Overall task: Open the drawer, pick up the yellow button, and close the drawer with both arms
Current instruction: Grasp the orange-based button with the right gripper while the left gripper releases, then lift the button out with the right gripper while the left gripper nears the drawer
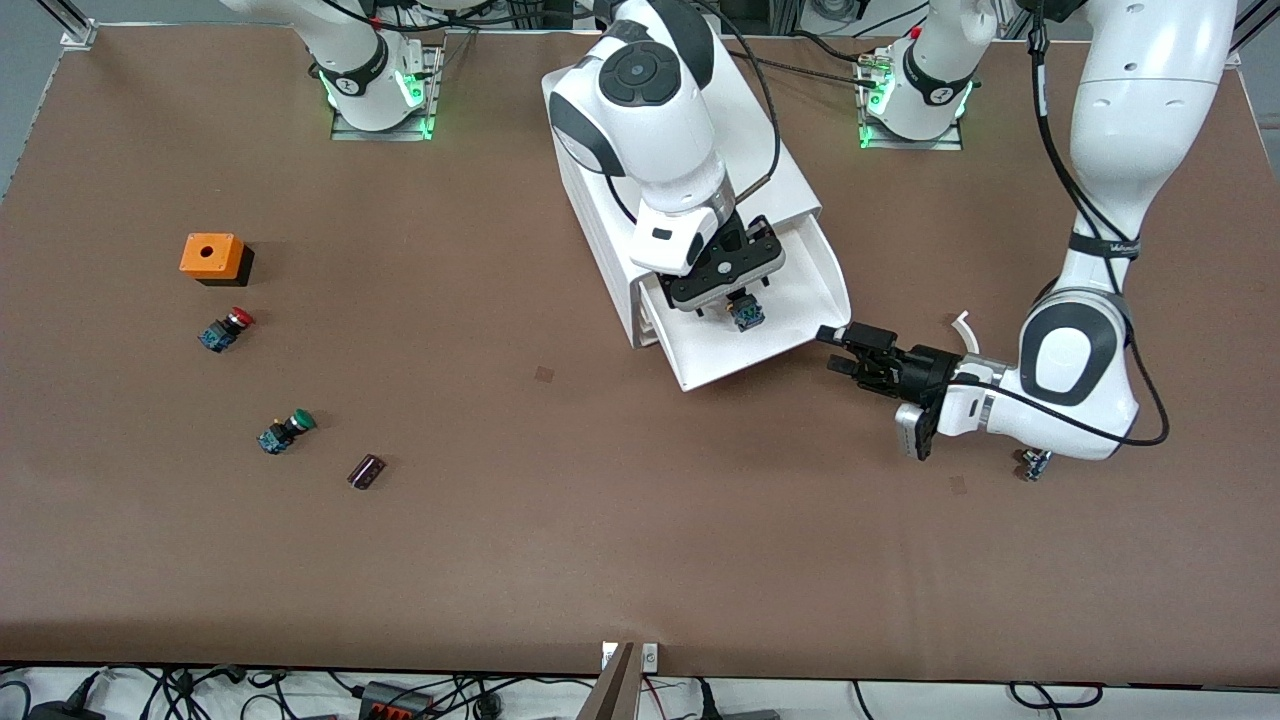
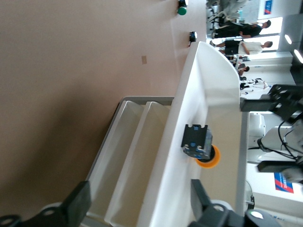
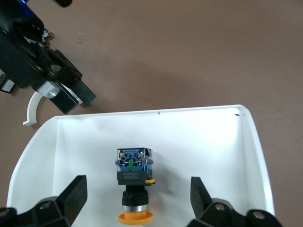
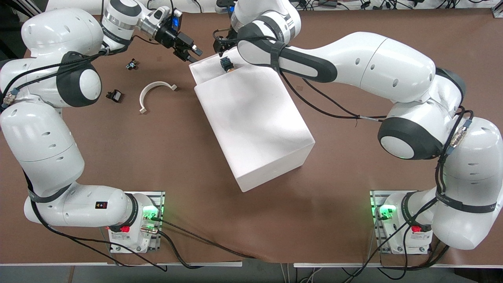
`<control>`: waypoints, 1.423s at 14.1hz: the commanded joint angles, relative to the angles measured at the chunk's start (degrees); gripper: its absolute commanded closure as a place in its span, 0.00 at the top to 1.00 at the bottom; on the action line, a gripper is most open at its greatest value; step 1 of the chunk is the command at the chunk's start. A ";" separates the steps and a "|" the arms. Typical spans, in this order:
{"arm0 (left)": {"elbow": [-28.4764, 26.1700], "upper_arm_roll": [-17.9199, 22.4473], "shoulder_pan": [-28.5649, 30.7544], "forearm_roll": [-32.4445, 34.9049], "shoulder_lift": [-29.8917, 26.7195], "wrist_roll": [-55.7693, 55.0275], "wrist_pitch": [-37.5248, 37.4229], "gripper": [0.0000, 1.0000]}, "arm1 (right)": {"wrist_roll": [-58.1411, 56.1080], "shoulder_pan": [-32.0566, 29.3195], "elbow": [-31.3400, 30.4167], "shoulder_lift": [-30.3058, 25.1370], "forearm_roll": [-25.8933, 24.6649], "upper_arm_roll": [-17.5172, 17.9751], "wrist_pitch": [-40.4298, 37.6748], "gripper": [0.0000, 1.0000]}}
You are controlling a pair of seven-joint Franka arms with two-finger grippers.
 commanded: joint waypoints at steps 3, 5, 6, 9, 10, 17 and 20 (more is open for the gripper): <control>5.24 0.23 -0.22 14.38 -4.93 -10.90 -1.10 1.00 | 1.51 0.68 2.39 3.16 -0.79 -0.44 3.24 0.88; 8.24 0.23 -0.22 21.69 -6.16 -15.20 -1.19 1.00 | 1.51 0.60 2.39 3.96 -0.79 -0.44 5.53 0.81; 9.21 -0.12 -0.30 25.38 -6.86 -17.58 -1.28 1.00 | 1.51 0.68 2.39 4.40 -0.79 -0.44 6.32 0.76; 9.66 -1.17 -1.53 36.02 -9.33 -23.30 -1.28 1.00 | 1.42 0.68 2.39 4.93 -0.79 -0.27 6.51 0.73; 9.66 -1.18 -2.14 39.10 -10.12 -24.01 -1.19 1.00 | 1.42 0.77 2.30 5.28 -0.70 -0.27 6.51 0.73; 13.79 -1.00 -4.43 50.19 -11.35 -25.16 -1.01 1.00 | 1.33 1.39 2.30 6.16 -0.44 -0.18 6.07 0.66; 13.97 -0.83 -4.87 50.47 -11.44 -29.36 -1.01 1.00 | 1.33 1.39 2.30 5.90 -0.26 -0.18 5.19 0.60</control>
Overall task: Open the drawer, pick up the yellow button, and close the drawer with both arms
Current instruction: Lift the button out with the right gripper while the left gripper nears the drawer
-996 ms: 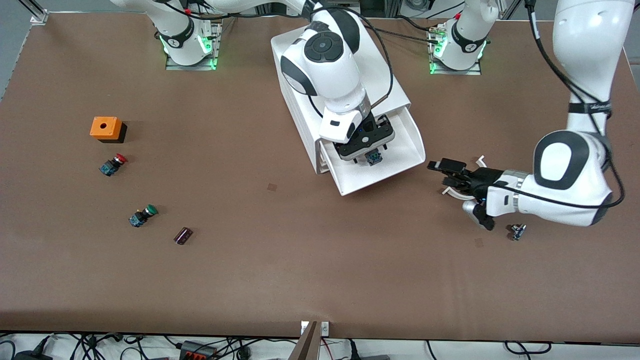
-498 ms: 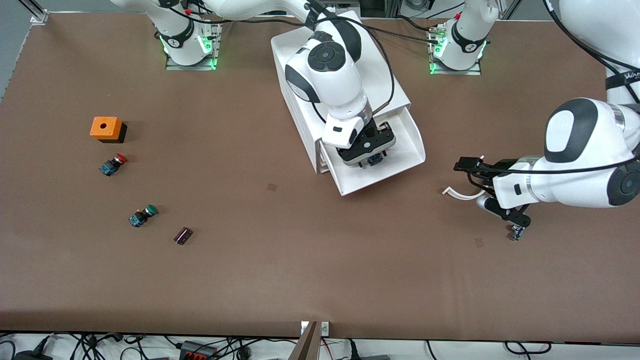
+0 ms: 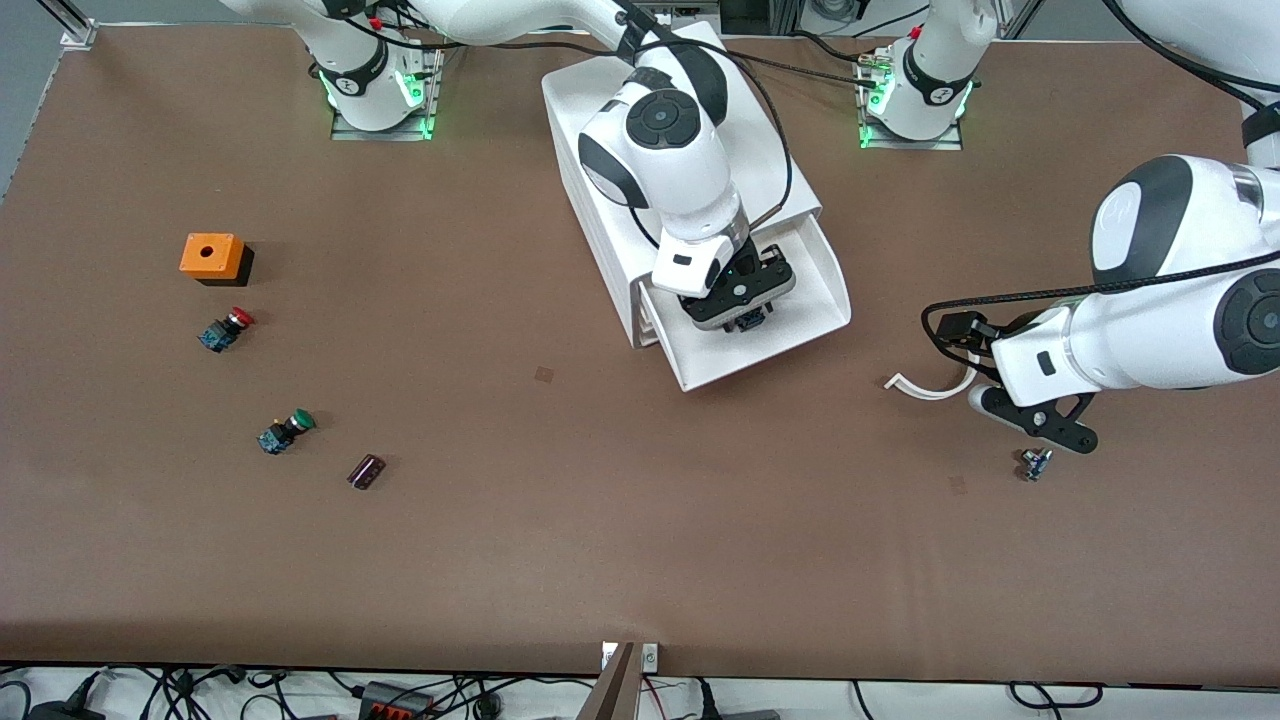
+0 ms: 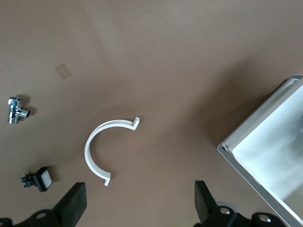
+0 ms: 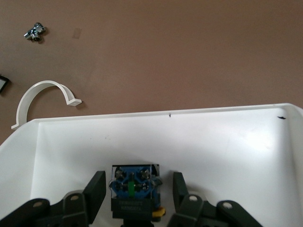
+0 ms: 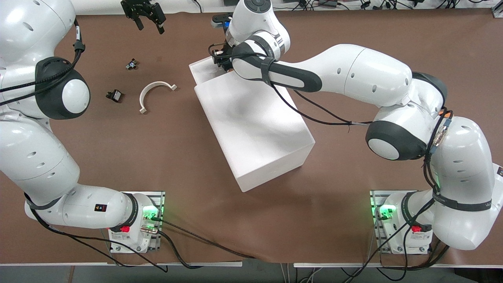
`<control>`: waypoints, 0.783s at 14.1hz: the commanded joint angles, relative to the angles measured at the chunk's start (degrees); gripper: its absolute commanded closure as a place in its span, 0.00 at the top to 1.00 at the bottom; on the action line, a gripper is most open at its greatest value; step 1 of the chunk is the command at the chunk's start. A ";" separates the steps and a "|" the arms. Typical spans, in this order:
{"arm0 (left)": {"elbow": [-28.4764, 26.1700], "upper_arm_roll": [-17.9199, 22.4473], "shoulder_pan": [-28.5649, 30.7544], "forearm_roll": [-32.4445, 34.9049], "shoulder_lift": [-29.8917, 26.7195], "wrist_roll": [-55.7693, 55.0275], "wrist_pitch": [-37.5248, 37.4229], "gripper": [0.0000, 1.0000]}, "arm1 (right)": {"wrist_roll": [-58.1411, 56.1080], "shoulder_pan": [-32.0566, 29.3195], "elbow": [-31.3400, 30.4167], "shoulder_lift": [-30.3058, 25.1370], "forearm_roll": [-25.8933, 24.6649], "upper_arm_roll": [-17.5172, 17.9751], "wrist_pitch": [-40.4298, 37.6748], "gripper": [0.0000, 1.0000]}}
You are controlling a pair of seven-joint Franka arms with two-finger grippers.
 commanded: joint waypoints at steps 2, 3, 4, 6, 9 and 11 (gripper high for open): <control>0.69 0.55 -0.45 1.54 -0.33 -8.47 -0.41 1.00 | 1.11 0.32 2.01 0.69 -0.35 -0.17 -1.36 0.59; 0.95 0.64 -0.45 1.54 -0.33 -10.58 -0.41 1.00 | 1.11 0.32 2.01 0.69 -0.44 -0.17 -1.36 0.55; 0.95 0.72 -0.45 1.54 -0.33 -11.65 -0.41 1.00 | 1.11 0.32 2.01 0.69 -0.52 -0.17 -1.36 0.51; 1.04 0.90 -0.36 1.54 -0.33 -13.84 -0.15 1.00 | 1.02 0.32 2.10 0.60 -0.79 -0.25 -1.36 0.43; 2.45 0.90 -0.80 1.63 -0.24 -21.13 -0.24 1.00 | 1.11 0.23 2.18 0.43 -0.70 -0.78 -1.18 0.27; 2.62 0.46 -0.62 1.10 -0.24 -22.63 -0.24 1.00 | 1.11 0.06 2.45 0.43 -0.79 -0.96 -0.66 0.26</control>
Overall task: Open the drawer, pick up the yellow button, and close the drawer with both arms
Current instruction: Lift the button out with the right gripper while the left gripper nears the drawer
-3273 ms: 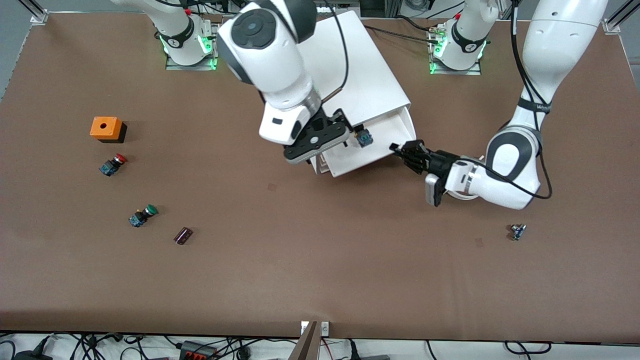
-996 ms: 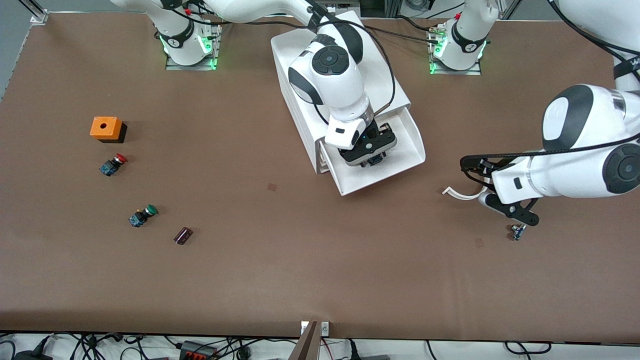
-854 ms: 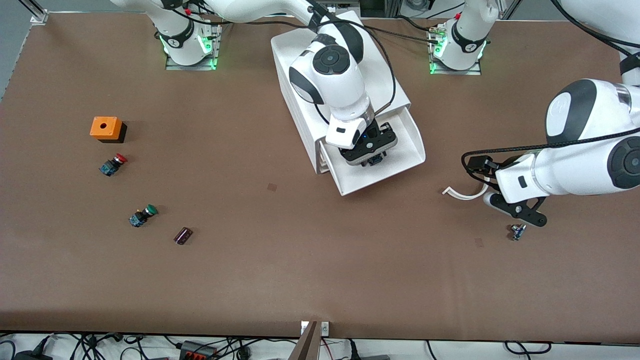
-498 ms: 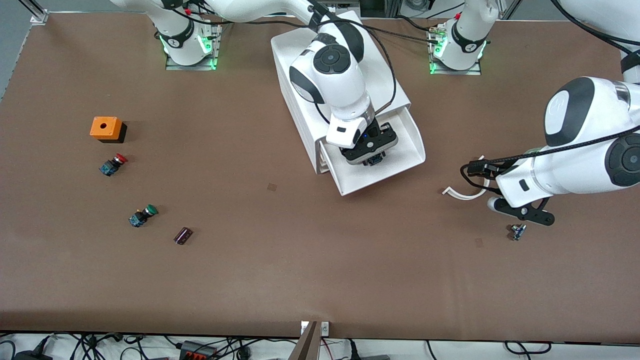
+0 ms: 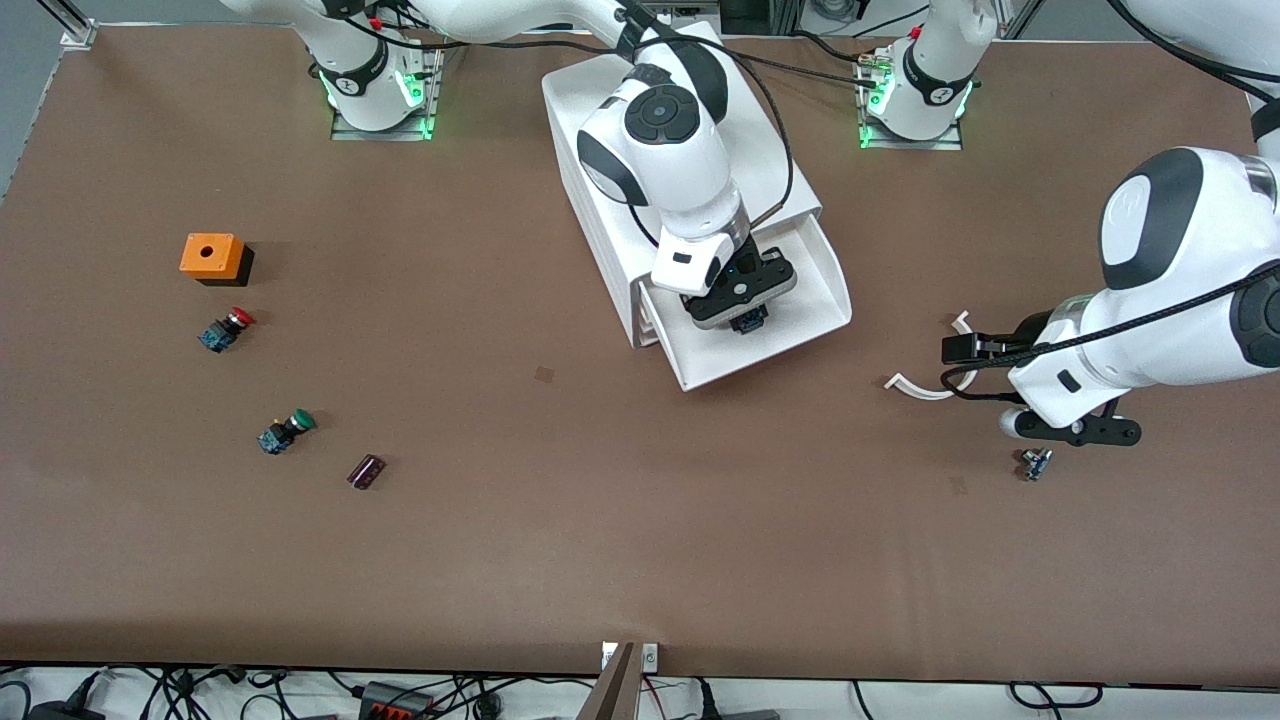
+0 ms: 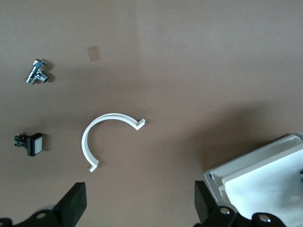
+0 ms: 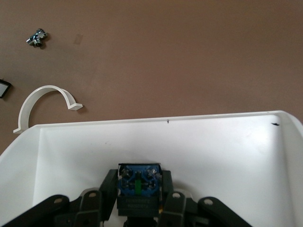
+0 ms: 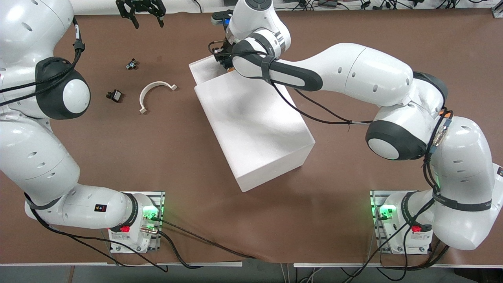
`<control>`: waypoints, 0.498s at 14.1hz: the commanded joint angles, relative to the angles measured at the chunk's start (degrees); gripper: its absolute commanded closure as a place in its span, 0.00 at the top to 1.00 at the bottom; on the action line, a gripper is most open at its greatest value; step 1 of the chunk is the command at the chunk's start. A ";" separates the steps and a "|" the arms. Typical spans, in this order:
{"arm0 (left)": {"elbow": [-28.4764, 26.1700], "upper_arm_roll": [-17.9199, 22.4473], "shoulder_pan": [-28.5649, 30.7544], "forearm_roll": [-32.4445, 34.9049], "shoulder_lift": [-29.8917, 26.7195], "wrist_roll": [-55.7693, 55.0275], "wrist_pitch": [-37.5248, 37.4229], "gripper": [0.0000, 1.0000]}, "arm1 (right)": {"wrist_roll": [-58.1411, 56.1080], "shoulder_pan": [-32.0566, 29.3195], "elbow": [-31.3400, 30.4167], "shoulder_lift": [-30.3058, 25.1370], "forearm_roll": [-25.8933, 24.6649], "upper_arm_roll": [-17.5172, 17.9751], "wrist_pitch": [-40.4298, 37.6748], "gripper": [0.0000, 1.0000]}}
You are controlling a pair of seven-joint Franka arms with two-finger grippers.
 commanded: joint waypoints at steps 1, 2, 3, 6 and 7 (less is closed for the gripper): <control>0.91 -0.22 -0.30 0.92 -0.32 -3.84 -0.43 1.00 | 1.06 -0.04 2.67 0.38 -0.78 -0.38 -0.44 0.25; 0.91 -0.31 -0.30 0.83 -0.32 -5.07 -0.51 1.00 | 1.14 0.05 3.55 0.46 -0.69 -0.38 -0.70 0.09; 0.91 -0.40 -0.30 0.66 -0.41 -6.65 -0.51 1.00 | 1.14 -0.04 3.82 0.38 -0.69 -0.38 -0.79 0.06; 0.91 -0.66 -0.48 0.74 -0.50 -15.42 -0.60 1.00 | 1.23 -0.74 4.61 -0.59 -0.43 -0.38 -1.05 0.00; 0.91 -0.66 -0.48 0.83 -0.50 -17.89 -0.69 1.00 | 1.14 -1.44 4.61 -0.94 -0.43 -0.38 -1.49 0.00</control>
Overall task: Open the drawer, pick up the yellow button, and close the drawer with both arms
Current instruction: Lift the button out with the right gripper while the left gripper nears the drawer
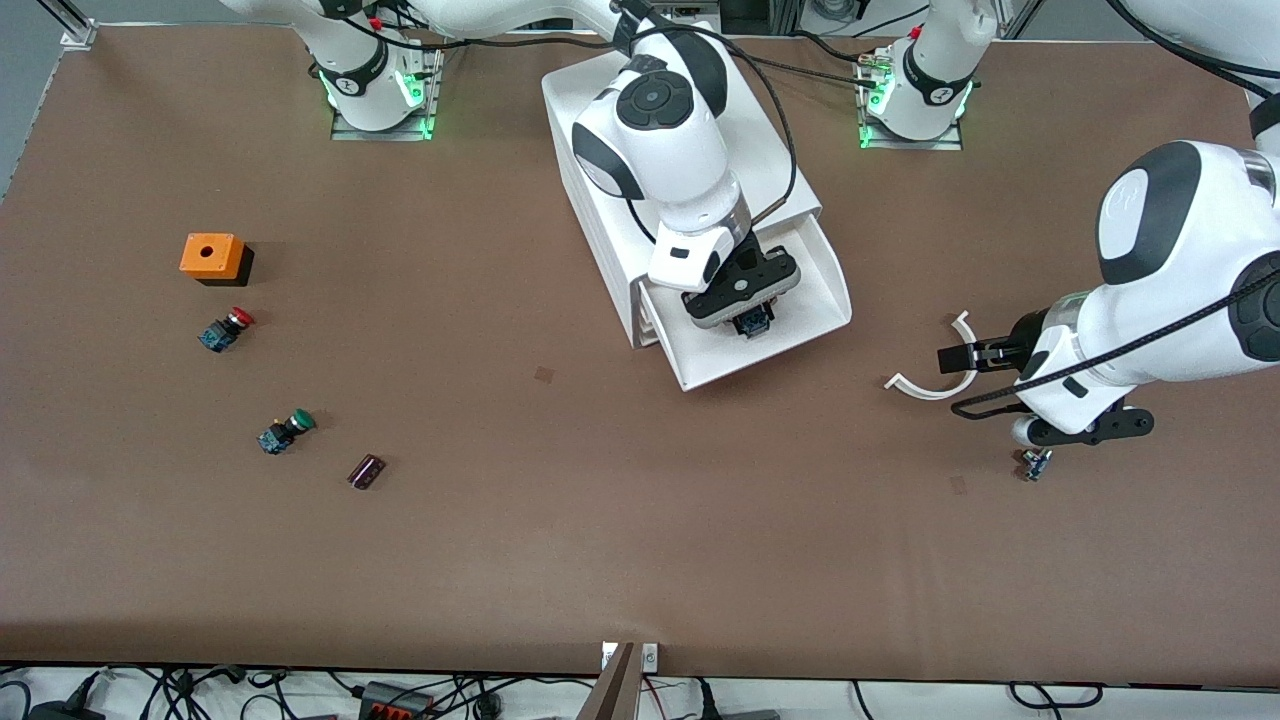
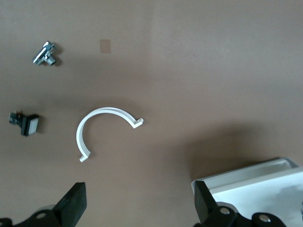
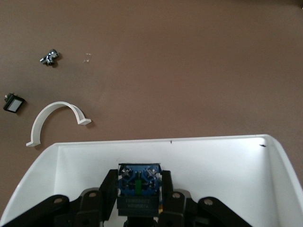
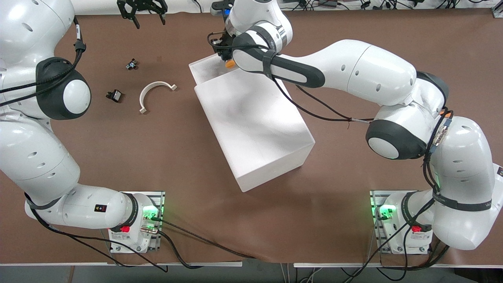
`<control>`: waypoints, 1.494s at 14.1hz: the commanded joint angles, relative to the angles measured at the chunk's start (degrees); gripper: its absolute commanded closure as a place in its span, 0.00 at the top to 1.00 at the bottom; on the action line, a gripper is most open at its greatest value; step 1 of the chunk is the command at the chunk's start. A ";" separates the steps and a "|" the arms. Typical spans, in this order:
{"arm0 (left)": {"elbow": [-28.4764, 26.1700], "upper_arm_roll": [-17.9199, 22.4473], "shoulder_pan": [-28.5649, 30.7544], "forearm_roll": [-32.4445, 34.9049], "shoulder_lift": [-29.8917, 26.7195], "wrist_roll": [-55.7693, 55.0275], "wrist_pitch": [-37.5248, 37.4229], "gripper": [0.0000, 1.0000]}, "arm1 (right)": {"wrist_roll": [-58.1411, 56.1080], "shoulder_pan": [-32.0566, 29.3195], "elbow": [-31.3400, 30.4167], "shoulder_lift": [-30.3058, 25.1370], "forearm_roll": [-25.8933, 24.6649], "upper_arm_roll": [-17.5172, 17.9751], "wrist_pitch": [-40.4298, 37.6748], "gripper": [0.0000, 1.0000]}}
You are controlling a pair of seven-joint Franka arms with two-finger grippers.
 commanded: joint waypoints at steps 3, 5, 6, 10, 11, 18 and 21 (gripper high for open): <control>0.60 -2.34 -0.01 -1.09 -0.41 -9.15 -0.60 1.00 | 0.87 -5.84 1.19 -4.01 -0.25 0.09 -8.06 0.00; 0.25 -2.35 0.69 -3.64 -0.32 -12.75 -0.77 1.00 | 0.08 -9.96 1.19 -7.09 -0.43 -0.26 -14.31 0.00; -0.36 -2.44 0.61 -5.57 -0.24 -14.59 -0.25 1.00 | -0.01 -12.68 1.10 -7.45 0.01 0.00 -15.99 0.00; -0.55 -2.35 -0.01 -11.48 0.64 -15.41 -1.21 1.00 | -3.94 -20.59 -2.22 -9.38 -0.69 0.00 -28.10 0.00; -0.55 -2.44 -0.36 -11.30 1.34 -15.58 -1.21 1.00 | -6.05 -22.97 -4.50 -9.47 -0.78 0.00 -29.44 0.00; -7.64 -2.53 -9.24 -1.10 4.16 -15.93 15.35 1.00 | -14.76 -34.58 -22.77 -12.10 -0.87 0.00 -24.90 0.00; -11.18 -2.61 -10.99 -1.19 3.89 -17.06 21.89 1.00 | -18.90 -34.94 -35.59 -14.91 -0.87 0.00 -11.75 0.00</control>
